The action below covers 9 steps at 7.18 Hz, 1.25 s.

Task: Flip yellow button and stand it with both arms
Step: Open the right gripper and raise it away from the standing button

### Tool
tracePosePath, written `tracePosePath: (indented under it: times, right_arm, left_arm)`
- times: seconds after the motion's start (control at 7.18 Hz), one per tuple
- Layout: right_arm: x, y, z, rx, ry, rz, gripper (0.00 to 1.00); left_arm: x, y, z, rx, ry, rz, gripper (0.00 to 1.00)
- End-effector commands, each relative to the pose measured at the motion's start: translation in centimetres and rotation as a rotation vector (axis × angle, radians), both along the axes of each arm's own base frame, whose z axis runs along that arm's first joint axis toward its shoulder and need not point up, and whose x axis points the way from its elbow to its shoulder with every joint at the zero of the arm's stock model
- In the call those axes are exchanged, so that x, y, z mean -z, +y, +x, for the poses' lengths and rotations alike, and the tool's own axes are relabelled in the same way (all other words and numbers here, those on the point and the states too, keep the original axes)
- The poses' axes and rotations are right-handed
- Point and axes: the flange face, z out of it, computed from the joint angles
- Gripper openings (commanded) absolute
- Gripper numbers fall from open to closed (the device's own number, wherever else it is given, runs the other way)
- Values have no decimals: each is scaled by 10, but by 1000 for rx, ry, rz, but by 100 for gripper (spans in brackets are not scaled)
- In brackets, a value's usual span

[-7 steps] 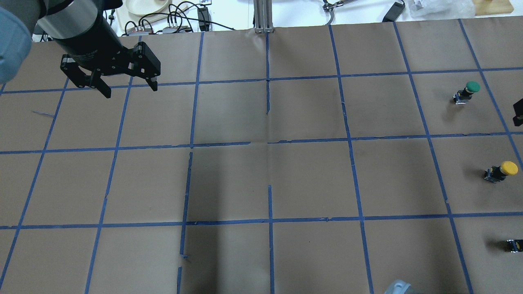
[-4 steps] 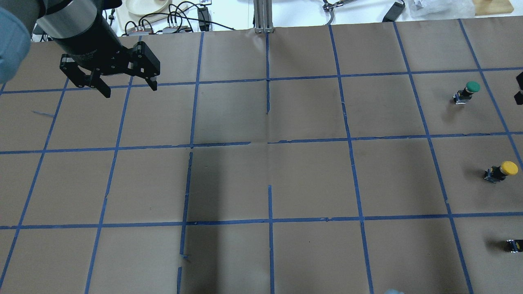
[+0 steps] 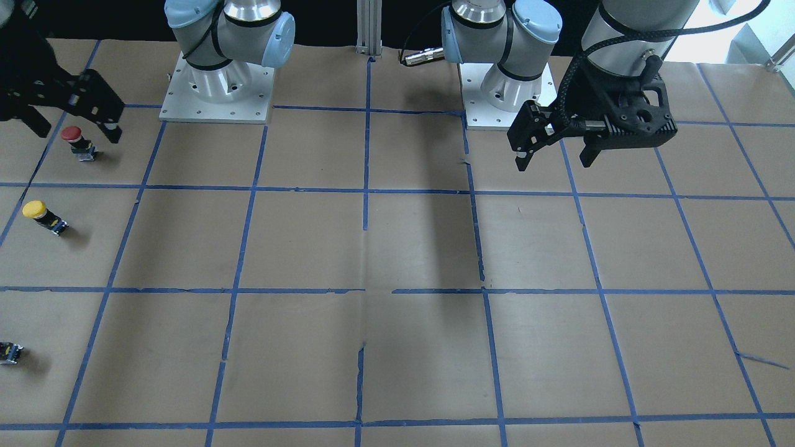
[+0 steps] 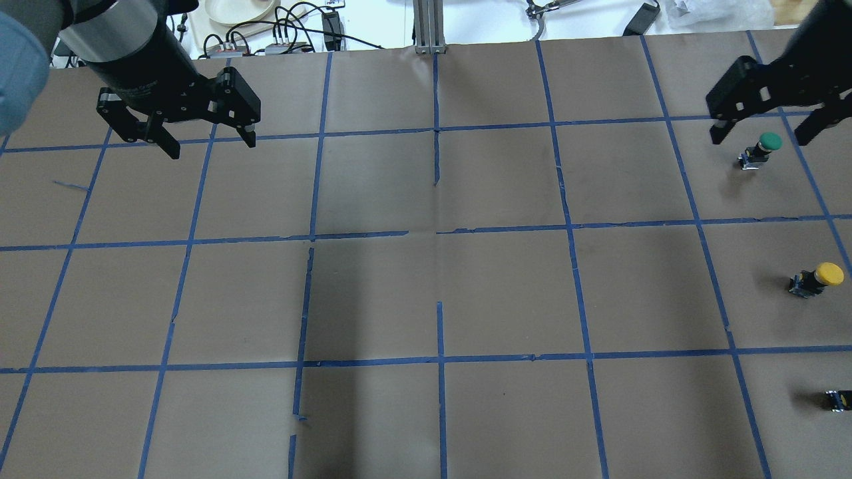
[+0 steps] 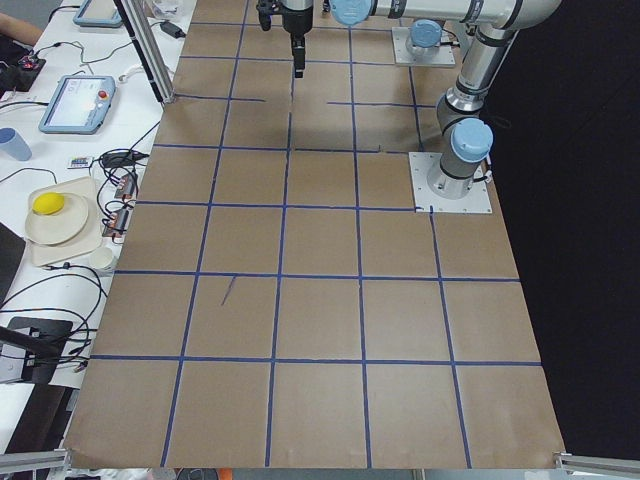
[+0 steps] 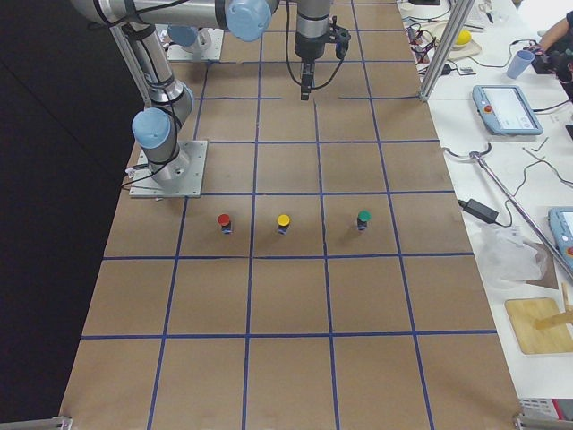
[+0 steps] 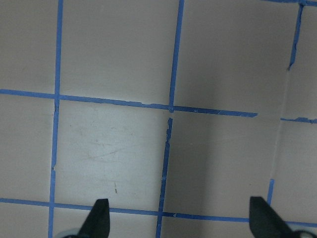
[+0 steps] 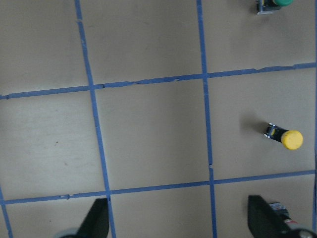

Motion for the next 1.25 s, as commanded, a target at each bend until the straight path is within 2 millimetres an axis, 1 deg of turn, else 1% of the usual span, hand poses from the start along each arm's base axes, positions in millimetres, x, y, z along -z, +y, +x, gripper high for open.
tracePosePath:
  times: [0.0, 0.14, 0.28, 0.42, 0.7, 0.98, 1.11]
  right_arm:
    - [14, -1, 92, -18, 3, -22, 100]
    - [19, -4, 117, -42, 3, -41, 100]
    - [24, -8, 132, -18, 9, -62, 100]
    - [25, -8, 136, -25, 10, -65, 100]
    - [24, -12, 138, -33, 0, -71, 100]
    - [25, -13, 138, -42, 2, -69, 100]
    - [25, -17, 138, -48, 2, -67, 100]
  left_arm:
    - [0, 0, 0, 1, -2, 0, 100]
    - [0, 0, 0, 1, -2, 0, 100]
    - [0, 0, 0, 1, 0, 0, 100]
    - [1, 0, 0, 1, 0, 1, 100]
    - [0, 1, 0, 1, -2, 0, 100]
    - [0, 1, 0, 1, 1, 0, 100]
    - [1, 0, 0, 1, 1, 1, 100]
